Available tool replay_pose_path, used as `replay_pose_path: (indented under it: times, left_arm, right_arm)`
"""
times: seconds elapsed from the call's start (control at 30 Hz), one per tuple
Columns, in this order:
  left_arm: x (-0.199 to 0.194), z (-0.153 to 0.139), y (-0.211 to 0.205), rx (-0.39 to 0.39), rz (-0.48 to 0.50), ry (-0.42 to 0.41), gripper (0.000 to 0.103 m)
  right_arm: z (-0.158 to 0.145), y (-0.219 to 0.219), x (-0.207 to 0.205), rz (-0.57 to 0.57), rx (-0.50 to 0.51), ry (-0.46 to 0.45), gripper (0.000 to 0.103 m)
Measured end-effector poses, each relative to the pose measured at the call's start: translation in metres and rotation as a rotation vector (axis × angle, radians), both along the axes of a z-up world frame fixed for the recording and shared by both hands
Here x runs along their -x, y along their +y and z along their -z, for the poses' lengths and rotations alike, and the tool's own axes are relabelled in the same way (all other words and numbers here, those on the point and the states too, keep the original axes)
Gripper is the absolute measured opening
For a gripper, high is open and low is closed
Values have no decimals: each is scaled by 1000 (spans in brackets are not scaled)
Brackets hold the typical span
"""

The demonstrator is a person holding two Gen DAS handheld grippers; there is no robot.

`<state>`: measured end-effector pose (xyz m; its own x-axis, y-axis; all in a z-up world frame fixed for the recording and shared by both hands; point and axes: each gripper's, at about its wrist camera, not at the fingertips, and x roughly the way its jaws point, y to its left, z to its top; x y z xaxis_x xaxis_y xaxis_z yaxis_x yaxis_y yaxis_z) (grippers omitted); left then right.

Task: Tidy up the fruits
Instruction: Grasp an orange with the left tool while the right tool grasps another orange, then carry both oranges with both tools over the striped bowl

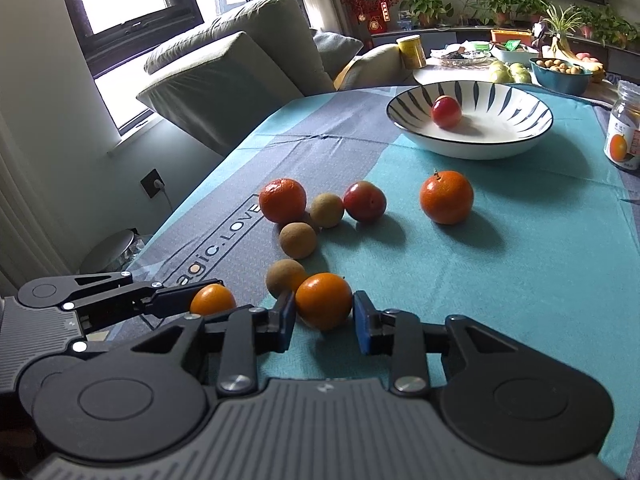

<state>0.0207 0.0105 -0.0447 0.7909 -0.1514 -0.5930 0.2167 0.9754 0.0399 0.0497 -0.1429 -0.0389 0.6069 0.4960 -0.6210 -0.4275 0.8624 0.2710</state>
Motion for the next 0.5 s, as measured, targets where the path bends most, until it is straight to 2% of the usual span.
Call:
replay_pose_path:
  times: [0.27, 0.5]
  left_arm:
    - [-10, -17, -16, -8, 50, -52, 29]
    - [-37, -32, -33, 19, 80, -81, 29]
  right_arm:
    - [-16, -22, -3, 58, -25, -63, 78]
    - [-27, -46, -21, 137, -48, -110, 78]
